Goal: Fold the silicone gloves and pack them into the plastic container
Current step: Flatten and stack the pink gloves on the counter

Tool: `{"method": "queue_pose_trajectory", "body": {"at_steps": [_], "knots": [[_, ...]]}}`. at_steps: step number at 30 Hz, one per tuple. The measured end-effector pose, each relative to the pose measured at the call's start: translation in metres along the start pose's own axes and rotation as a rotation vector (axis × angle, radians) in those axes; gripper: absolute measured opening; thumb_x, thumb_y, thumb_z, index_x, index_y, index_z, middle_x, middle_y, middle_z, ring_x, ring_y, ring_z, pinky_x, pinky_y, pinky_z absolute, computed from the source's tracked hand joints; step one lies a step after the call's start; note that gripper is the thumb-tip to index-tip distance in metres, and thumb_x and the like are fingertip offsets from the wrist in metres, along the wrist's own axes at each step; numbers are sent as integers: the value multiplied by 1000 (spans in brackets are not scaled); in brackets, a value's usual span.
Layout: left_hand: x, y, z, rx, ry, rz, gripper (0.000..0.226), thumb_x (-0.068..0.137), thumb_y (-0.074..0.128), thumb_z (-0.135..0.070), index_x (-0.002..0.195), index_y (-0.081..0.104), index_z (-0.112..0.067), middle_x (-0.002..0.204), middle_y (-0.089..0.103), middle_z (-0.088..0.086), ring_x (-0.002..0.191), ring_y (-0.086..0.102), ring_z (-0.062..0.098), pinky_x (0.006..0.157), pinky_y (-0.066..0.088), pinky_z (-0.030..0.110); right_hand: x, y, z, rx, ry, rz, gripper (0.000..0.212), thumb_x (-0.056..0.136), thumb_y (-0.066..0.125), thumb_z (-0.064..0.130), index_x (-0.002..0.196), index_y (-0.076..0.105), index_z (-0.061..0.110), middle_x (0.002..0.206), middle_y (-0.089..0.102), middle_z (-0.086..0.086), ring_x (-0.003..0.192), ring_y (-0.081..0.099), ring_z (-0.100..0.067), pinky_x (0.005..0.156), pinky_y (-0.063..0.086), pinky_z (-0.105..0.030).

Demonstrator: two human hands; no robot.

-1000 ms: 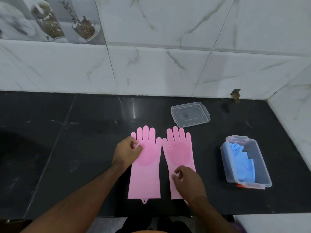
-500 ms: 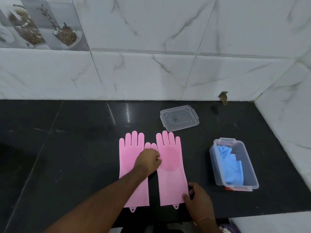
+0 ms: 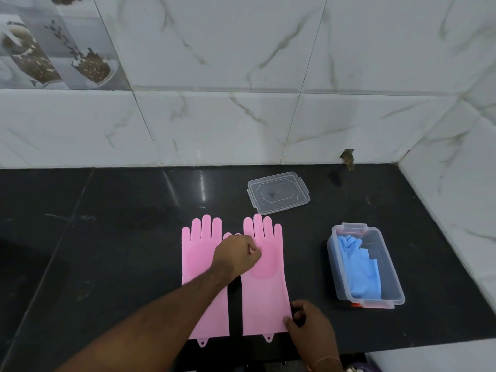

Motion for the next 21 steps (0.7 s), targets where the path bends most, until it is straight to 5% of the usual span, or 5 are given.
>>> {"method": "queue_pose_trajectory", "body": {"at_steps": [5,9,12,19,21], "knots": [[17,20,-53,76,83,11,37,101,64,-53,123,69,-24,114,77,-3,104,73,21,95,62,40,-1,-10,-8,10,78,44,33,94,76,39,121,58,34,105,63,16,96,60,0,97,50,-21],[33,45,-84,187,30,43,72,105,65,-49,162,35,-17,158,52,9,137,60,35,107,56,46,3,-10,-6,1,171,141,36,92,75,46,119,56,33,105,63,13,95,59,-1,94,48,-22],[38,59,-87,255,-35,78,79,107,66,-35,170,22,-15,165,43,13,144,53,39,111,54,45,4,-6,-7,-25,147,150,35,88,77,52,108,54,35,102,62,14,92,59,0,85,46,-21],[37,40,-75,36,-53,93,66,103,55,-6,167,38,-16,174,33,9,154,45,36,121,45,45,11,-3,-2,-90,49,188,26,85,76,55,89,69,30,96,68,12,89,63,-2,91,53,-23],[31,24,-72,-6,-14,87,52,103,50,-7,154,53,-18,165,44,9,148,49,34,121,45,49,7,-4,4,-87,-37,183,24,82,77,53,83,68,31,93,67,11,87,62,-1,86,51,-19]]}}
Point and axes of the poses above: each hand's wrist, its own x-axis towards the middle knuckle, its own y-axis out of the palm, z = x × y, the point moved 1 cm from there along x, towards the middle knuckle
